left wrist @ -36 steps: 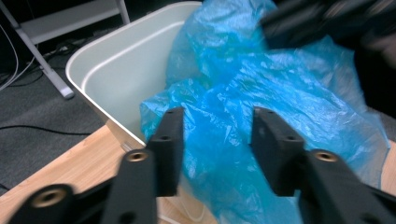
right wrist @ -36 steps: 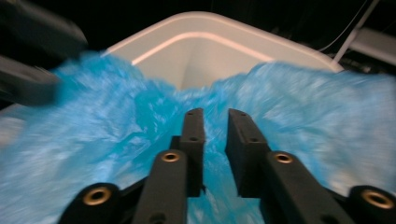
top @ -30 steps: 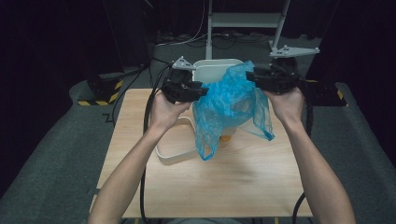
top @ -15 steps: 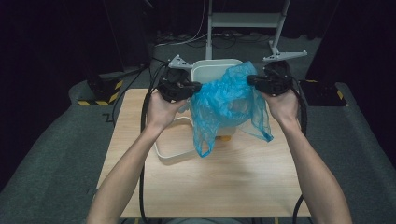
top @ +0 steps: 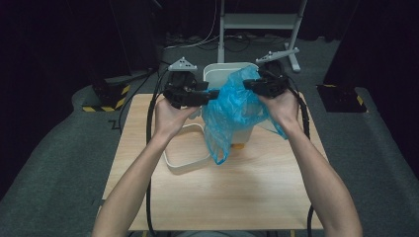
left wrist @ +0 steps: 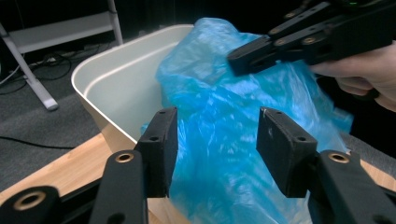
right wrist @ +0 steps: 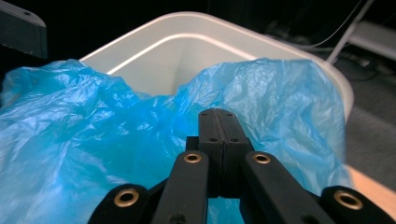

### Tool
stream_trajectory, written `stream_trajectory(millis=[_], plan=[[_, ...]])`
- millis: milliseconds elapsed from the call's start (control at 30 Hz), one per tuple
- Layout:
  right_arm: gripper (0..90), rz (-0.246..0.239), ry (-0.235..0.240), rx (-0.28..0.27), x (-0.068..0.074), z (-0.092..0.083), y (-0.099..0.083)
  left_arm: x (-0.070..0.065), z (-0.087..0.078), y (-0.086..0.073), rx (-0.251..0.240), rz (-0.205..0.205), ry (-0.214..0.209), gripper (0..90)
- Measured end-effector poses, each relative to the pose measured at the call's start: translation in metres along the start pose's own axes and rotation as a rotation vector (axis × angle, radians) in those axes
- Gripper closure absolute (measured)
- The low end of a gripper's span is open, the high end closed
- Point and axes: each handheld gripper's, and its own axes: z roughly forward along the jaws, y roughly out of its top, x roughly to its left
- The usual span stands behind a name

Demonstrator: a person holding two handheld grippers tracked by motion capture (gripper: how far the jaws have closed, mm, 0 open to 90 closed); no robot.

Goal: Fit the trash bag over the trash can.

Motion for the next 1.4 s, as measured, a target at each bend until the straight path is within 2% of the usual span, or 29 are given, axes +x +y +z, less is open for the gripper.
stream_trajectory(millis=[67,100,133,167,200,233,267,333,400,433,567,633,667,700,733,767,800,867,1033,1133,1167,1200,1233,1300,1400], plan=[[89.7,0.007,0.007,0.013,0.0,0.004,0.0,0.0,0.002,-0.001,0.011,0.005,0.005,48.2],[87.0,0.011,0.007,0.024,0.0,0.009,-0.002,-0.002,0.006,-0.003,0.031,0.023,0.026,52.9],[87.0,0.011,0.007,0.024,0.0,0.009,-0.002,-0.002,0.006,-0.003,0.031,0.023,0.026,56.1],[82.8,0.016,0.009,0.016,0.0,0.008,-0.003,-0.003,0.008,-0.004,0.04,0.034,0.033,56.1],[77.7,0.019,0.012,0.002,0.0,0.006,-0.003,-0.003,0.008,-0.004,0.04,0.041,0.034,60.8],[71.6,0.016,0.002,-0.021,-0.001,-0.002,-0.004,-0.004,0.009,-0.004,0.036,0.043,0.032,66.1],[71.6,0.016,0.002,-0.021,-0.001,-0.002,-0.004,-0.005,0.009,-0.003,0.034,0.052,0.039,66.1],[67.3,0.018,-0.014,-0.064,-0.003,-0.019,-0.005,-0.008,0.01,-0.004,0.03,0.089,0.063,70.0],[66.5,0.02,-0.017,-0.08,-0.005,-0.026,-0.005,-0.009,0.01,-0.004,0.029,0.093,0.069,71.5],[66.3,0.02,-0.031,-0.101,-0.009,-0.038,-0.007,-0.008,0.009,-0.004,0.026,0.094,0.07,75.2],[67.5,0.034,-0.046,-0.102,-0.017,-0.049,-0.01,-0.005,0.009,-0.003,0.032,0.094,0.079,80.6],[72.8,0.033,-0.047,-0.069,-0.021,-0.047,-0.014,-0.003,0.008,-0.002,0.03,0.095,0.079,85.1],[72.8,0.033,-0.047,-0.069,-0.021,-0.047,-0.014,-0.003,0.008,-0.002,0.03,0.095,0.079,86.0],[77.7,0.018,-0.054,-0.062,-0.02,-0.044,-0.016,-0.001,0.007,0.0,0.028,0.093,0.084,86.9],[77.7,0.018,-0.054,-0.062,-0.02,-0.044,-0.016,-0.001,0.007,0.0,0.028,0.093,0.084,87.6],[82.4,0.007,-0.053,-0.054,-0.019,-0.04,-0.015,0.001,0.004,0.001,0.025,0.09,0.093,88.2],[82.4,0.007,-0.053,-0.054,-0.019,-0.04,-0.015,0.001,0.004,0.001,0.025,0.09,0.093,88.5],[89.3,-0.003,-0.048,-0.043,-0.016,-0.037,-0.014,0.005,0.001,0.002,0.021,0.081,0.106,88.7],[90.0,-0.021,-0.043,-0.026,-0.011,-0.032,-0.011,0.017,-0.003,0.007,0.019,0.069,0.142,89.0],[90.0,-0.023,-0.043,-0.015,-0.009,-0.027,-0.009,0.028,0.003,0.009,0.024,0.056,0.168,89.1],[90.0,-0.019,-0.047,0.002,-0.009,-0.02,-0.008,0.035,0.008,0.01,0.031,0.046,0.182,89.0],[90.0,-0.019,-0.047,0.002,-0.009,-0.02,-0.008,0.035,0.008,0.01,0.031,0.046,0.182,89.0],[90.0,-0.018,-0.044,0.017,-0.01,-0.013,-0.009,0.041,0.013,0.009,0.027,0.028,0.188,88.9],[90.0,-0.013,-0.042,0.023,-0.01,-0.009,-0.009,0.044,0.015,0.009,0.023,0.013,0.181,88.6],[89.9,0.003,-0.022,0.033,-0.011,-0.002,-0.012,0.047,0.016,0.006,0.016,-0.022,0.163,81.0]])
